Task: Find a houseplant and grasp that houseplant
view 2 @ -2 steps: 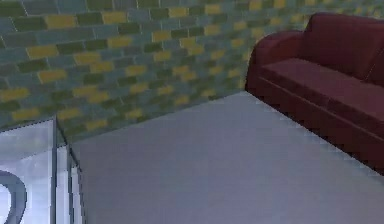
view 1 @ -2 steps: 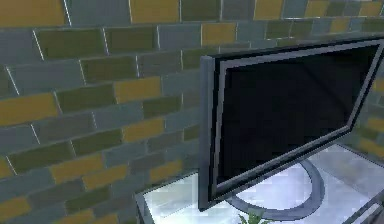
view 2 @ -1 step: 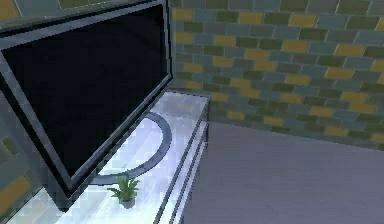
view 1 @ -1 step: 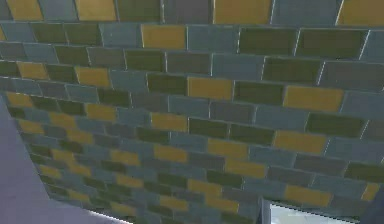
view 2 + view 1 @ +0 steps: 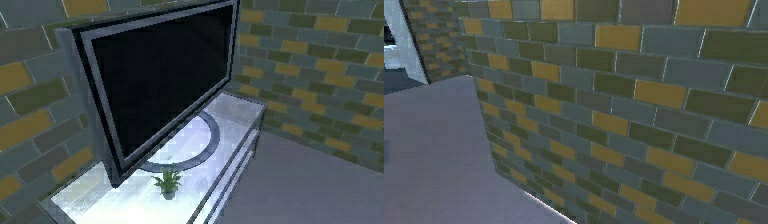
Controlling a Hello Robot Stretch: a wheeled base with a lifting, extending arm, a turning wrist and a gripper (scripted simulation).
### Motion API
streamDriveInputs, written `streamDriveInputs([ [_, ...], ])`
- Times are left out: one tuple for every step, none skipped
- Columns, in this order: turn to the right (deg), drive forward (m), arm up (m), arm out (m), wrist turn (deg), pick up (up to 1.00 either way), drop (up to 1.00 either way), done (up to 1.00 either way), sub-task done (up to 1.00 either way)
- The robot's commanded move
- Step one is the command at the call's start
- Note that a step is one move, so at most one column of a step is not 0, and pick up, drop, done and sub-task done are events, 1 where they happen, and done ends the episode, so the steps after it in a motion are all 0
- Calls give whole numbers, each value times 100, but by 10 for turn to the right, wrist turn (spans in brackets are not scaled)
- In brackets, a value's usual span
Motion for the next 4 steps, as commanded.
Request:
streamDriveInputs([
  [0, 0, 50, 0, 0, 0, 0, 0, 0],
  [0, 0, 18, 0, 0, 0, 0, 0, 0],
  [0, 0, 0, 22, 0, 0, 0, 0, 0],
  [0, 0, 0, 0, 450, 0, 0, 0, 0],
])
